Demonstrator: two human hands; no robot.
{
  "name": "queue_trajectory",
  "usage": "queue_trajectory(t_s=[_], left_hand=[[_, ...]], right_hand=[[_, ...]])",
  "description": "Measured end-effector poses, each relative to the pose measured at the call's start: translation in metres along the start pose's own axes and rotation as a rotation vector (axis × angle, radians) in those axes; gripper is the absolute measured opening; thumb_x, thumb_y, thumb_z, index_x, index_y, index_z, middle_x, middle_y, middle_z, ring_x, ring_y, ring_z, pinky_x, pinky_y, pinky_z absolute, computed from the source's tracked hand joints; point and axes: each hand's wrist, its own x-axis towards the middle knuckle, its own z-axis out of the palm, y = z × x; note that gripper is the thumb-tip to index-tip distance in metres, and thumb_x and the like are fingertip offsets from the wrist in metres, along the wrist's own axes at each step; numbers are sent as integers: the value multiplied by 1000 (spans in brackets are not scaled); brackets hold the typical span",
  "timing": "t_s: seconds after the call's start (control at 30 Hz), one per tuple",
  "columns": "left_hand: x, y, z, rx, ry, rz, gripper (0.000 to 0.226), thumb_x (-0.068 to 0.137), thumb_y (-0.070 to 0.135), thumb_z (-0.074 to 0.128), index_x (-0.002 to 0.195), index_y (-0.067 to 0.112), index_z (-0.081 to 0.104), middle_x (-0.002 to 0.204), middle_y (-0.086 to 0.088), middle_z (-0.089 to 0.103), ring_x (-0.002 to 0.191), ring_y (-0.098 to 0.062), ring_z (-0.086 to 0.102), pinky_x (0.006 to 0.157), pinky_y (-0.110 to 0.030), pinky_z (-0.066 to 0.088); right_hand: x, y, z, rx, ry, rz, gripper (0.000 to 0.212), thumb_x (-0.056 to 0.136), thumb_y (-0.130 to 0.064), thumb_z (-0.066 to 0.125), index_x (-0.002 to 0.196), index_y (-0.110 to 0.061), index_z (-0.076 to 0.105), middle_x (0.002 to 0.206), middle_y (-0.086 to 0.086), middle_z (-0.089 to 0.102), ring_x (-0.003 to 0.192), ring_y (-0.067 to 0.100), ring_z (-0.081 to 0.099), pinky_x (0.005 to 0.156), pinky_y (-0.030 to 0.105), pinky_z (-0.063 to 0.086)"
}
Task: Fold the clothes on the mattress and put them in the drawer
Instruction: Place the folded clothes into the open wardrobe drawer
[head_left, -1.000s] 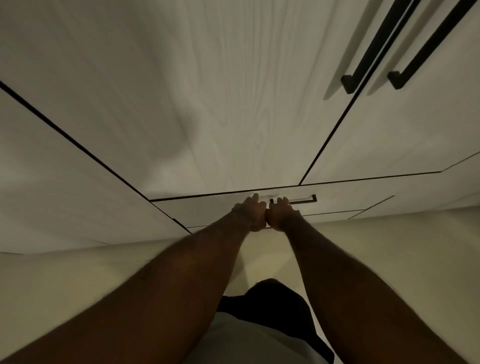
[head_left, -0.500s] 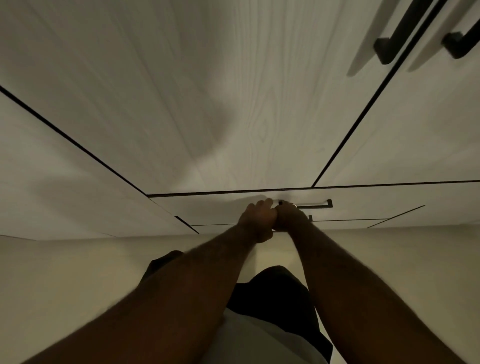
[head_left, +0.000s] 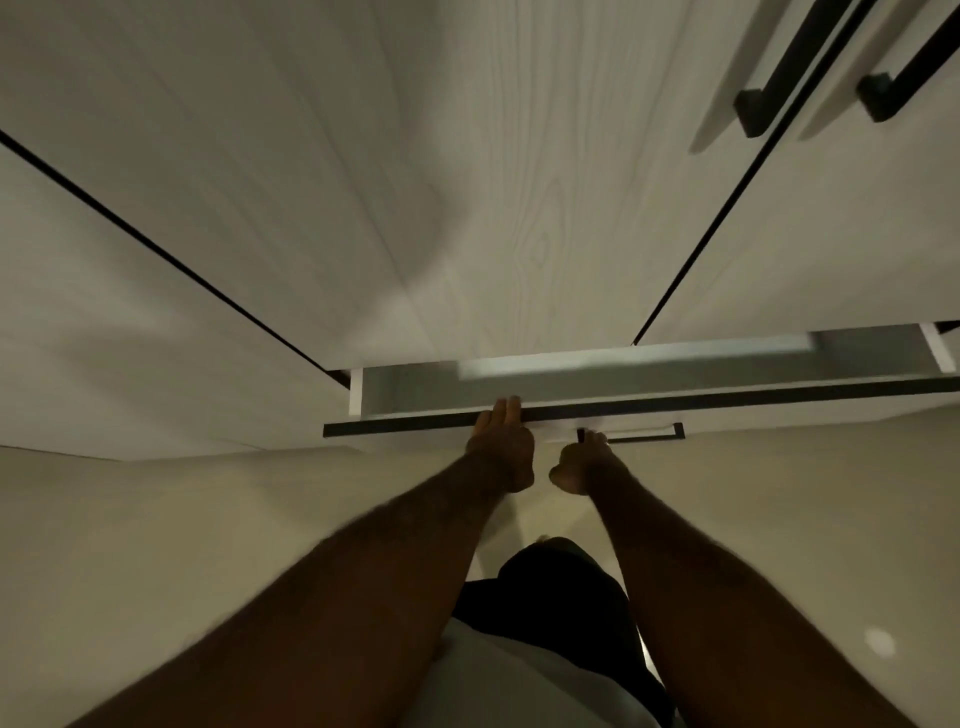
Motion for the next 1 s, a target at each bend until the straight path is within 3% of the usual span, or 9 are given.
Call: queue_trajectory(t_s=[0.13, 0.2, 0.27, 0.4, 0.5, 0.57, 0.7, 0.87, 1.0], left_hand=[[-22, 4, 4, -86, -148, 17, 59, 96, 39, 61, 144, 8, 49, 168, -18, 1, 155, -35, 3, 125, -48, 9], [-36, 10, 10, -113, -206, 30, 62, 99, 42, 57, 149, 7, 44, 168, -17, -2, 155, -35, 0, 125, -48, 10], [-50, 10, 16, -145, -246, 58, 61, 100, 34, 56, 153, 9, 38, 168, -17, -2, 155, -35, 1, 125, -47, 14], [-81, 2, 25, -147, -229, 50, 49, 97, 23, 53, 145, 17, 49, 150, -18, 37, 135, -36, 43, 109, -43, 43], [-101, -11, 40, -118, -210, 91, 43, 97, 22, 51, 136, 4, 56, 136, -18, 56, 120, -34, 58, 98, -38, 51], [-115, -20, 47, -140, -221, 152, 41, 100, 19, 48, 135, -2, 55, 135, -20, 60, 120, -35, 60, 93, -35, 49], [-143, -36, 63, -195, -196, 216, 41, 105, 23, 47, 137, 0, 55, 134, -19, 62, 119, -33, 62, 87, -31, 48], [-173, -41, 83, -239, -234, 247, 42, 104, 21, 47, 143, 5, 50, 141, -17, 58, 124, -34, 59, 97, -37, 49], [-196, -33, 95, -290, -292, 247, 38, 102, 11, 47, 138, 3, 55, 133, -17, 62, 117, -32, 61, 90, -37, 50]], right_hand=[[-46, -9, 40, 377, 98, 22, 66, 99, -35, 60, 158, -18, 35, 170, 17, 6, 157, 37, -1, 125, 48, 16], [-74, -21, 54, 630, 152, 32, 63, 101, -22, 60, 157, -11, 35, 167, 15, 24, 155, 33, 18, 126, 44, 21], [-95, -29, 67, 1093, 126, 96, 58, 100, -8, 55, 155, -8, 37, 158, 15, 40, 146, 33, 37, 118, 43, 34], [-132, -44, 92, 1907, 53, 120, 60, 89, -9, 56, 147, -9, 43, 128, 16, 60, 120, 28, 55, 100, 51, 47], [-152, -62, 118, 2258, 132, 108, 40, 93, -16, 43, 131, -18, 55, 137, 15, 60, 131, 31, 52, 94, 51, 51], [-163, -78, 144, 2407, 188, 113, 30, 92, -22, 45, 118, -15, 59, 139, 15, 60, 131, 34, 54, 94, 51, 52], [-190, -119, 190, 2560, 286, 104, 53, 92, -31, 46, 143, -15, 51, 141, 14, 59, 126, 36, 59, 95, 51, 52], [-221, -155, 238, 2697, 413, 73, 55, 98, -38, 41, 149, -18, 48, 145, 13, 56, 128, 34, 58, 109, 56, 43], [-244, -159, 265, 2734, 489, 44, 59, 100, -46, 41, 152, -19, 45, 146, 11, 56, 130, 31, 57, 113, 58, 39]])
